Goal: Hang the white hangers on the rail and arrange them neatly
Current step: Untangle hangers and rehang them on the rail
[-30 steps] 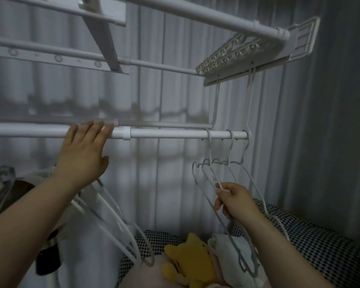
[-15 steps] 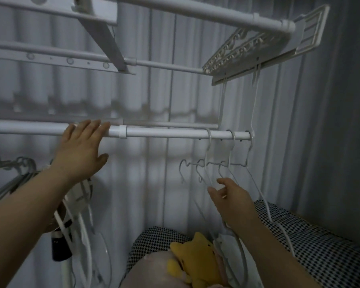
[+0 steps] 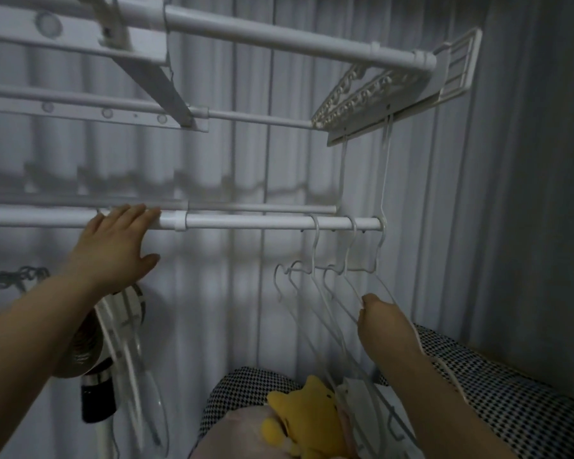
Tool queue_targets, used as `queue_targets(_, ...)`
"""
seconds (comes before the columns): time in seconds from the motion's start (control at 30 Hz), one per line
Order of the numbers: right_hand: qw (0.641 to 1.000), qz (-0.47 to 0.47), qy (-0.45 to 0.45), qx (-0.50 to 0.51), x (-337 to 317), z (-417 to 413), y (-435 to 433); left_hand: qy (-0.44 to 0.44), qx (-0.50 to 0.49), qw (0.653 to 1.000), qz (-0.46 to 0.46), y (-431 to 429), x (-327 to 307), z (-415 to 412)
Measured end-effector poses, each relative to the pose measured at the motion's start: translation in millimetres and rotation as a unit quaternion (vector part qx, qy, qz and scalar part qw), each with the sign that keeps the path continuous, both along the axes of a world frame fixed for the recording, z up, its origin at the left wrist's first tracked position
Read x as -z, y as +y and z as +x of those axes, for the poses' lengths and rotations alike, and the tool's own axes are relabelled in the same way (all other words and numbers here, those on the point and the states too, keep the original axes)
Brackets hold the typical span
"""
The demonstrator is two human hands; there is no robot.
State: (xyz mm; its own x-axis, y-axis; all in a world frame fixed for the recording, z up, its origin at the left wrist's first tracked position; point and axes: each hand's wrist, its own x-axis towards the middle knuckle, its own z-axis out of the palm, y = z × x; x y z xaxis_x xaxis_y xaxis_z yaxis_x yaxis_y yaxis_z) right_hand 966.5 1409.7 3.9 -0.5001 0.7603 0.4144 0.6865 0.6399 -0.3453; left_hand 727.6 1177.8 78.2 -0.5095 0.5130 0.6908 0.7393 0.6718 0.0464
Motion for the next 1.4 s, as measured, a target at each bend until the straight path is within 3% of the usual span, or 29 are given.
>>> queue_targets(0.13, 0.994, 0.106, 0.019, 0.001, -0.1, -2.9, 2.6, -0.011, -0.004, 1.0, -0.01, -1.3, -1.6, 1.8)
queue_targets(0.27, 0.999, 0.033, -0.042, 0.009, -1.7, -0.7, -3.7, -0.014, -0.008, 1.0, -0.022, -3.2, -3.0, 3.1)
queue_targets(0.5, 1.0, 0.001, -0.019, 0.003, -5.5, 0.0, -6.3, -0.014, 0.004, 1.0, -0.016, -3.6, -2.7, 2.5)
queue_targets(1.17, 0.998, -0.034, -0.048, 0.018, -16.2, 7.7, -10.1, -0.017, 0.005, 1.0, -0.007, -0.4, -2.5, 0.9)
queue_targets(1.4, 0.999, 0.022, 0.024, -0.02, -24.9, 15.3, -22.2, 0.004, 0.026, 0.998, 0.052, -13.1, 6.4, 2.9)
